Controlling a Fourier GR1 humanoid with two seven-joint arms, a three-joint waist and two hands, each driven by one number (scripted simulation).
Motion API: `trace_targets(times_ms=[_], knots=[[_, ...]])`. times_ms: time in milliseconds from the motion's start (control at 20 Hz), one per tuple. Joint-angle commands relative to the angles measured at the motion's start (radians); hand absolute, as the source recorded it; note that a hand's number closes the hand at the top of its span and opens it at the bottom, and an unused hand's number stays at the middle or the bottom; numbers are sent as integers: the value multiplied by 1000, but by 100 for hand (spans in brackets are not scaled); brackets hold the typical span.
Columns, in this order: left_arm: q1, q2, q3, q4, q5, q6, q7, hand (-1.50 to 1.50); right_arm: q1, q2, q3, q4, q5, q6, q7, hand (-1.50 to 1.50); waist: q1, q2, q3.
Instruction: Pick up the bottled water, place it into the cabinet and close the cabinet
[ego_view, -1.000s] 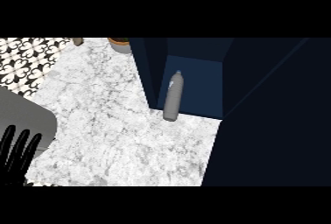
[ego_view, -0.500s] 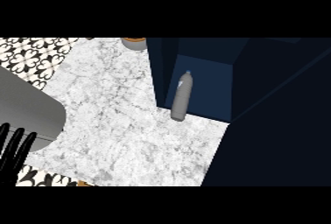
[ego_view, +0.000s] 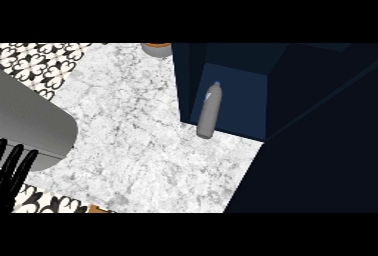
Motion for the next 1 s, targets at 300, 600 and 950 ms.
trace_targets(times_ms=[300,600,950], knots=[[3,10,24,9,22,-19,0,-150,-96,42,76,-9,4,-9,103,150,-1,7,0],[-4,22,40,10,28,-33,1,-150,-62,52,96,27,-57,-2,91,150,17,31,3],[-24,24,43,11,38,-53,0,-150,-50,70,98,63,-126,7,71,150,48,57,6]])
